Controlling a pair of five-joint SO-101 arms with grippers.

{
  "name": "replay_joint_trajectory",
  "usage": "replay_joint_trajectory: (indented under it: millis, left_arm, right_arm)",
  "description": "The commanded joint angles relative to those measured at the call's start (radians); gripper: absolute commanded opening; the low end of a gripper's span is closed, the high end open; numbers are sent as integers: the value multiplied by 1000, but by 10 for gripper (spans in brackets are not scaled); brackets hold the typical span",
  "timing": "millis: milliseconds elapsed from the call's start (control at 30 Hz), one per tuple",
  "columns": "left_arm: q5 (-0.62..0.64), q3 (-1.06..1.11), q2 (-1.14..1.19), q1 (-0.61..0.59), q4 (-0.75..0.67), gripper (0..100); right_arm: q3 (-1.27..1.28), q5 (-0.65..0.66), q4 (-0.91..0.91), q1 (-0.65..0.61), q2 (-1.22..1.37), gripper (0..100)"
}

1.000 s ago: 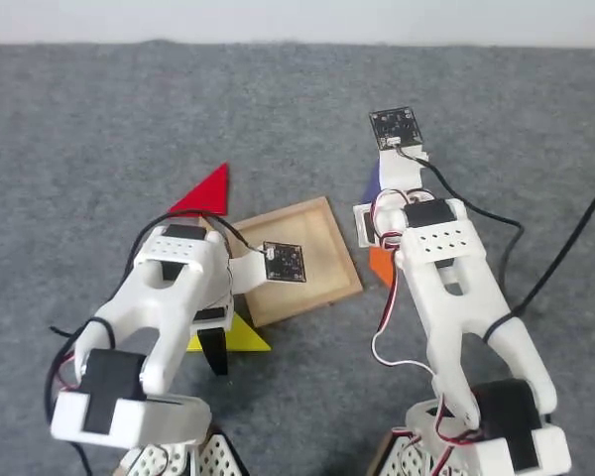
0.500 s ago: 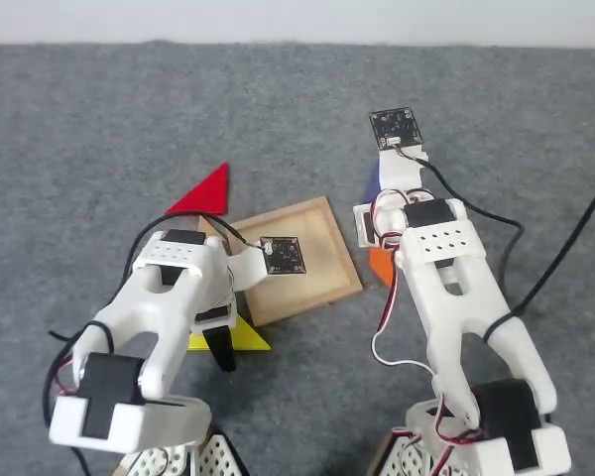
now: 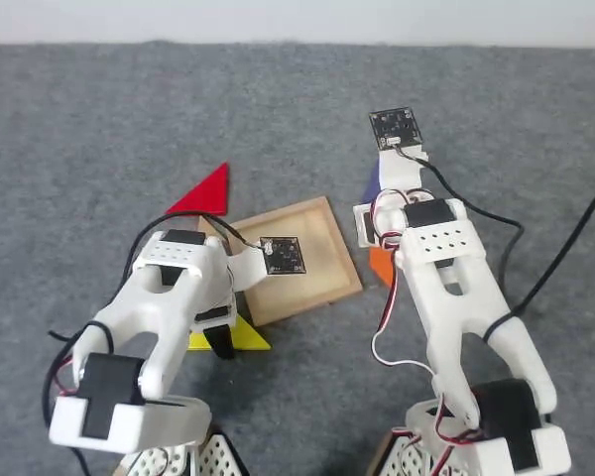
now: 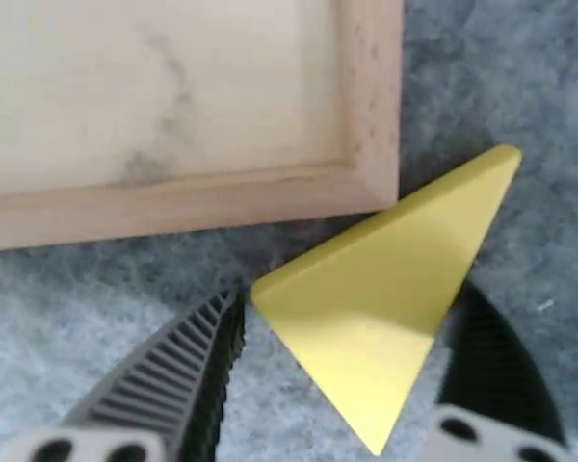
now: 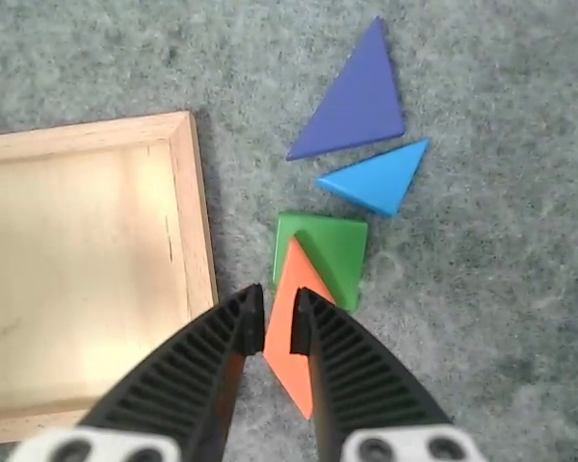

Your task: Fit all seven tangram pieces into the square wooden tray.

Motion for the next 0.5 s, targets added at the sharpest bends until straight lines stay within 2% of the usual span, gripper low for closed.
replay_joint_trajectory:
  millis: [0,167,467]
  left_arm:
    - [8,36,8,28,-46,255]
    - [8,54,2,81,-48,239]
    - [6,56,2,87,-46,239]
  right_arm:
    - [-9,11,-7,4,-65,62]
    - [-9,12,-7,4,-65,62]
    - [-9,15,-7,4,-65,62]
